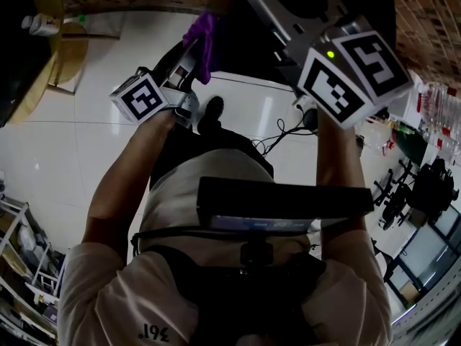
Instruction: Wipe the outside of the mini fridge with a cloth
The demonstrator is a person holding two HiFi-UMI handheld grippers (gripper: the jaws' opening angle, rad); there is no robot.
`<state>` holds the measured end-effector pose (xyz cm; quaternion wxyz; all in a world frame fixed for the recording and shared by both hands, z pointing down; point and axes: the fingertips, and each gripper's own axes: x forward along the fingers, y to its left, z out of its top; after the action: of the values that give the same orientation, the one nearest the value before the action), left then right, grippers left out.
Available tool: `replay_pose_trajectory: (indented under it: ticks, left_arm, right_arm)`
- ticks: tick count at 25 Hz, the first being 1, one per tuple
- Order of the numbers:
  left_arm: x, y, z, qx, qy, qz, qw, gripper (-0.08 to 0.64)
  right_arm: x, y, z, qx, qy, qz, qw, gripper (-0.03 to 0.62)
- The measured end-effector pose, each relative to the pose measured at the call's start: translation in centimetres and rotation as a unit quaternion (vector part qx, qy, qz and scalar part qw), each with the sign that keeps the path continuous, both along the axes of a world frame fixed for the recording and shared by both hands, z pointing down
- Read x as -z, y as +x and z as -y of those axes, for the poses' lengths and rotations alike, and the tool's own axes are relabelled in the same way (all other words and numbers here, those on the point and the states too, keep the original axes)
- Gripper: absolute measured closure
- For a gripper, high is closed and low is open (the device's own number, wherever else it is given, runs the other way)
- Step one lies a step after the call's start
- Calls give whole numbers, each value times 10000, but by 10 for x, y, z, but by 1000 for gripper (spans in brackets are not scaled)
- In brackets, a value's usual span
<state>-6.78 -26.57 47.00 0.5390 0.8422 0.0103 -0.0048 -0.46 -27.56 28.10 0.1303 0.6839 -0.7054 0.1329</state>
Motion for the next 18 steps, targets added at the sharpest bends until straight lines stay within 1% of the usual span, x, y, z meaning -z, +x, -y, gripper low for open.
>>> replay_pose_trajectory:
  ticks: [7,18]
  left_arm:
    - [-26,2,0,8,87,191,9998,445]
    - [-75,4,2,12,11,585,9983,446]
  right_arm:
    - [0,0,0,-11,-9,-3,10000,489]
    - [0,0,1,-19,-22,-4,10000,489]
